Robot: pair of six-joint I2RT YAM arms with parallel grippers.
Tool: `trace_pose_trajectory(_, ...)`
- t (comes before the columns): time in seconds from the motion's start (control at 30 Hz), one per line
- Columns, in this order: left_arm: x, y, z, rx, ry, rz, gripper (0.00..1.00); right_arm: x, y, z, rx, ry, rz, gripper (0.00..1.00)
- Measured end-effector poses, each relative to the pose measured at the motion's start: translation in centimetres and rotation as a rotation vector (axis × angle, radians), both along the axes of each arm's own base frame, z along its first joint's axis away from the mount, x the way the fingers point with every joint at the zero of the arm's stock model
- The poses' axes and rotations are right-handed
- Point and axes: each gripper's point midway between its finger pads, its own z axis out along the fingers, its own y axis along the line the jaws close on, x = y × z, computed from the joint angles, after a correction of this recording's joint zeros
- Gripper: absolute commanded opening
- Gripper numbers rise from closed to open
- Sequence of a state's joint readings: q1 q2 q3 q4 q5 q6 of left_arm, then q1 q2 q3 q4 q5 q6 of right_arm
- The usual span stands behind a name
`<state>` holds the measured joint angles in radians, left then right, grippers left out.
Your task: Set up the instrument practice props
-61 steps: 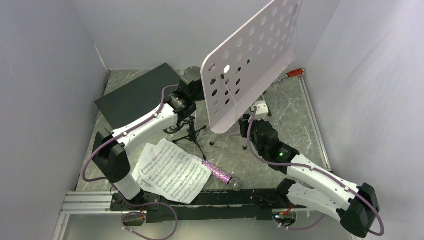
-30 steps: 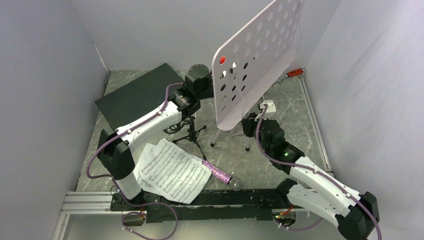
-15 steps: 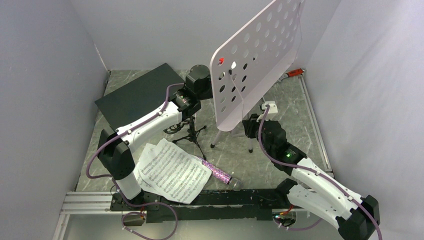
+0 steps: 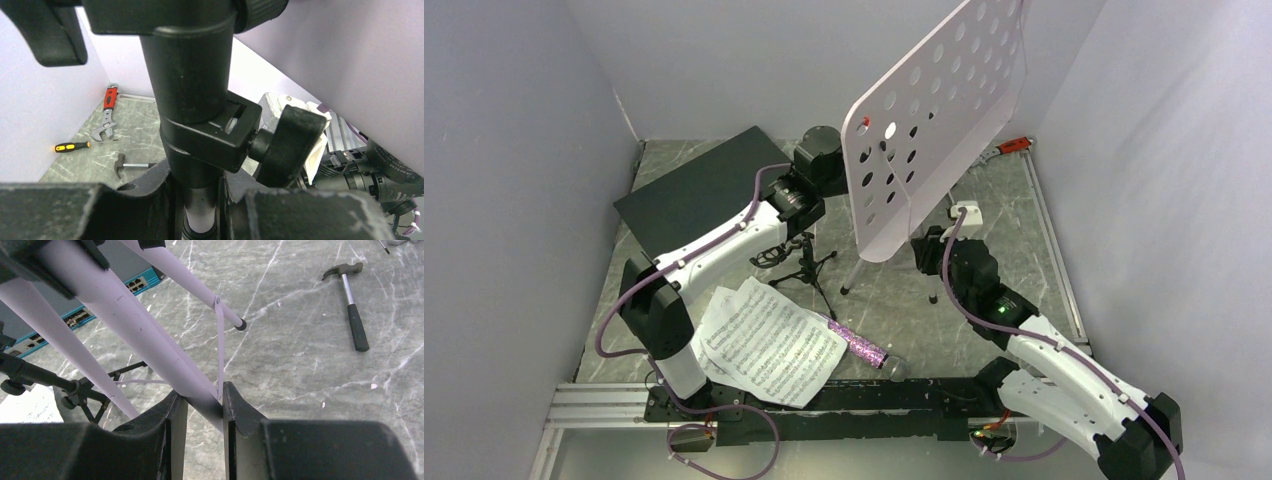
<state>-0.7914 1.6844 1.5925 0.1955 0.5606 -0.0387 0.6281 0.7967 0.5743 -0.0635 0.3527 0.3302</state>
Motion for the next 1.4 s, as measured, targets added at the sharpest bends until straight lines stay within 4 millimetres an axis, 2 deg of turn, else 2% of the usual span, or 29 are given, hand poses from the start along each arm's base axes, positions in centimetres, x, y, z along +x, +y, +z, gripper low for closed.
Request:
trace_pose_trajectory(0.67, 0.8, 0.8, 3.1, -0.025, -0.029, -0.003, 0.03, 0.3, -0.8, 0.7, 0.017, -0.014, -0.009, 0.0)
trace_pose_trajectory(0.97, 1.3, 0.2, 2.2, -0.022, 0.005, -0.016, 0.03, 0.0, -1.5, -0.2, 0.035, 0.014, -0.003, 0.0)
trace_pose_trajectory(1.4, 2.3, -0.7, 2.0, -0.027, 0.038, -0.036, 0.03, -0.1, -2.4, -1.1, 0.095, 0.037, -0.032, 0.0)
